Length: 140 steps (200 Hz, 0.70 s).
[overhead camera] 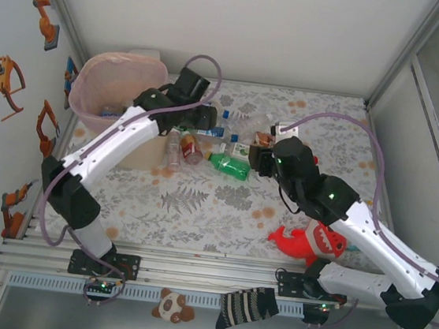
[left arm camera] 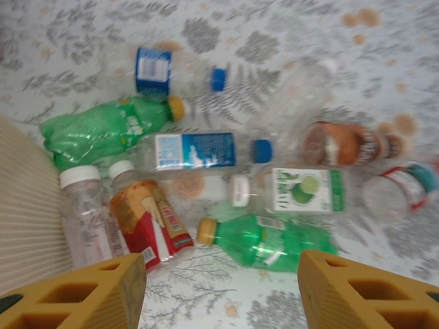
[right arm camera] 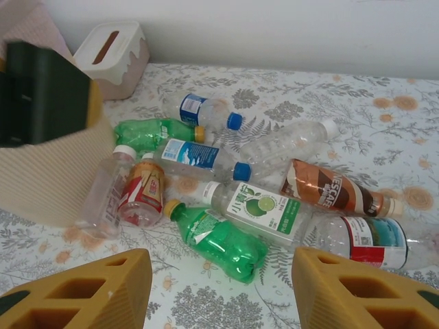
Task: Put the plastic bottles in the bin
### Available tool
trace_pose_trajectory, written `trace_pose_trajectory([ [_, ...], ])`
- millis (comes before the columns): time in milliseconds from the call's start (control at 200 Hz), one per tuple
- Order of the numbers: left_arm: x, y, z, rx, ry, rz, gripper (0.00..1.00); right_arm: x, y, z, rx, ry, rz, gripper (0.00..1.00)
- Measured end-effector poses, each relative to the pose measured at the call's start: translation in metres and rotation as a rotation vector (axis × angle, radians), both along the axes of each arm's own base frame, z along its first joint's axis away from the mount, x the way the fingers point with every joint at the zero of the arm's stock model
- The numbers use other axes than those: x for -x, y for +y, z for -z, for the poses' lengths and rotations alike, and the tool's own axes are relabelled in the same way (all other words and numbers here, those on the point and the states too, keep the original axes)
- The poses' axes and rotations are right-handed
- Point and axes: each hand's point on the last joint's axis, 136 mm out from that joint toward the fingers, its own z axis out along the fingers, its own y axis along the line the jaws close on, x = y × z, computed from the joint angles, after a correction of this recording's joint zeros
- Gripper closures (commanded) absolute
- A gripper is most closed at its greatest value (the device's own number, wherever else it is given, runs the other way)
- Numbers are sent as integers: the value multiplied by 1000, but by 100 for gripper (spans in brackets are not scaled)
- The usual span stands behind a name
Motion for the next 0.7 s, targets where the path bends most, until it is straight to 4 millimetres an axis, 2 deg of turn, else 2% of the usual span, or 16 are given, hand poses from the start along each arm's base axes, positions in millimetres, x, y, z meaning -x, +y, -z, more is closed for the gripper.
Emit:
trace_pose_trajectory([
  [115, -9, 6, 37, -79, 46, -55, 37, 2, -6, 0, 4, 4, 14, 44],
  [250, -12, 16, 70, -137, 95, -104, 33, 5, -10, -3, -3, 1, 21, 44],
  [546, -8, 59, 119, -192, 193, -224, 34, 6, -12, -4, -19, 5, 29, 44],
  [701, -4, 72, 136, -204, 223, -254, 33, 5, -11, -2, -15, 9, 29, 44],
])
